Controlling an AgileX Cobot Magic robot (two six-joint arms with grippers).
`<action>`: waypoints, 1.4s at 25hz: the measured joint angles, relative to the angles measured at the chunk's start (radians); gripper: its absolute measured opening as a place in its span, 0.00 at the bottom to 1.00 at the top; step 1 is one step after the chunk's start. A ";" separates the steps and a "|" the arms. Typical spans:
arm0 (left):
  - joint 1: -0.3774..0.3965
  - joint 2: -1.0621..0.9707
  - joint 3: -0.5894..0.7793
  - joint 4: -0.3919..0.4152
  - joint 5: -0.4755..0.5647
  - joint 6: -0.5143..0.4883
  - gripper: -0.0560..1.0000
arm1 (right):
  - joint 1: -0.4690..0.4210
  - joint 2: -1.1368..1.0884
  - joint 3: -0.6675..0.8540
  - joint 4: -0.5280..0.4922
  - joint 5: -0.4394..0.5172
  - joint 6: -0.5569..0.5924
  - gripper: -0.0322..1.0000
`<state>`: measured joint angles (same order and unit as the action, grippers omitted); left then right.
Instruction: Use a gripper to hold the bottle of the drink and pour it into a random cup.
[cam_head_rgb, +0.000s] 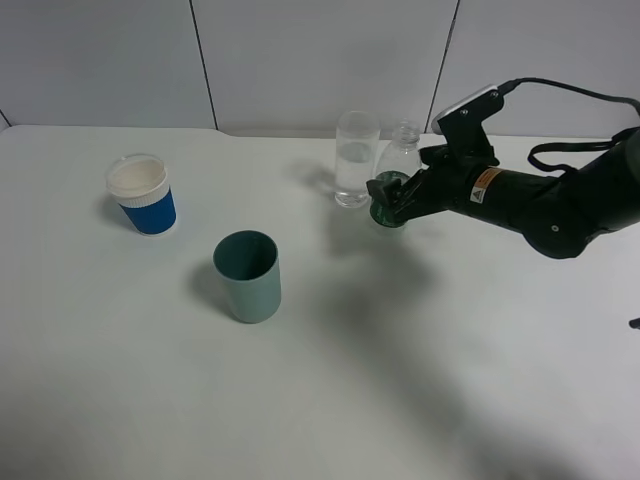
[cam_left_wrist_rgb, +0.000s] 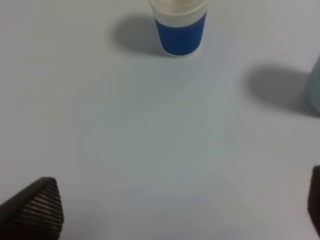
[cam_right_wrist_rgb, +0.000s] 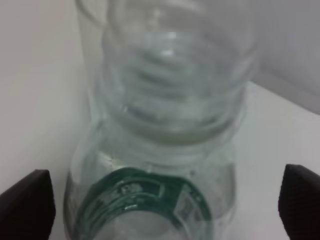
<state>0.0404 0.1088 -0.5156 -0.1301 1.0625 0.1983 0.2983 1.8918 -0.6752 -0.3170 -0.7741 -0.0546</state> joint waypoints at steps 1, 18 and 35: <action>0.000 0.000 0.000 0.000 0.000 0.000 0.99 | 0.000 -0.011 0.000 0.000 0.014 0.004 0.89; 0.000 0.000 0.000 0.000 0.000 0.000 0.99 | 0.000 -0.272 0.002 0.042 0.203 0.055 0.89; 0.000 0.000 0.000 0.000 0.000 0.000 0.99 | 0.000 -0.571 0.003 0.149 0.476 -0.061 0.89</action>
<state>0.0404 0.1088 -0.5156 -0.1301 1.0625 0.1983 0.2983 1.3206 -0.6722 -0.1684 -0.2984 -0.1159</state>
